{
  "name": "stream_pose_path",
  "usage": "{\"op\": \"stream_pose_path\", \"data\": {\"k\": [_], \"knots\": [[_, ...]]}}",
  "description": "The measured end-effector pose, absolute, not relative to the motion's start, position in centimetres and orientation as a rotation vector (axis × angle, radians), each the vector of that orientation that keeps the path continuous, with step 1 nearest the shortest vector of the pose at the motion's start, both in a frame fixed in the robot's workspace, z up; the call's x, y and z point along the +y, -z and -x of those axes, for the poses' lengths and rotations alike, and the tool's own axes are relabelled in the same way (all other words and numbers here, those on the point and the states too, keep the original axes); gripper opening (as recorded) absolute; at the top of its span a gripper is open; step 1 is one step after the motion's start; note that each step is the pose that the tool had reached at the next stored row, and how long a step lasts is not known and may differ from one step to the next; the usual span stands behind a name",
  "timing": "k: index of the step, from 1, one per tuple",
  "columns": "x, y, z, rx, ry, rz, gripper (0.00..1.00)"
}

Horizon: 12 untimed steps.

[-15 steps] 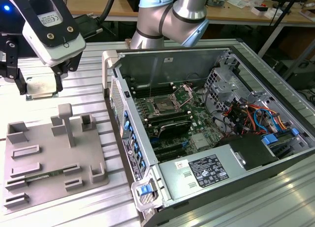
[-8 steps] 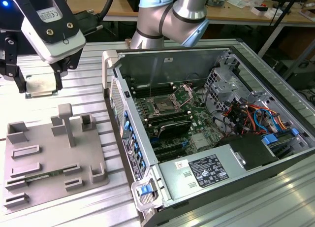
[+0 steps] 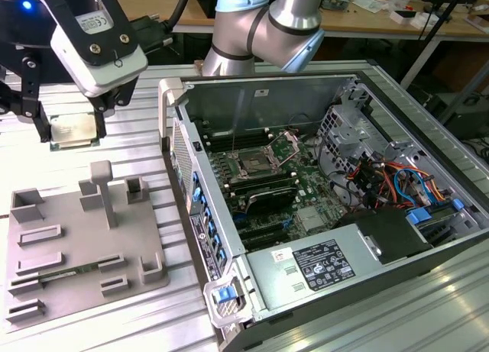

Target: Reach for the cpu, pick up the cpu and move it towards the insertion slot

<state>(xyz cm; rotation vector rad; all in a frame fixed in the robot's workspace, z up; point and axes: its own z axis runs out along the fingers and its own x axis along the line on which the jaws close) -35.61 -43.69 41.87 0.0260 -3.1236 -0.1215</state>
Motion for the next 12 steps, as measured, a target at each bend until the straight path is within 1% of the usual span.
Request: {"op": "stream_pose_path", "data": {"k": [12], "knots": [[-43.69,-41.87,35.01,-3.124,0.122,-0.026,0.55]]}}
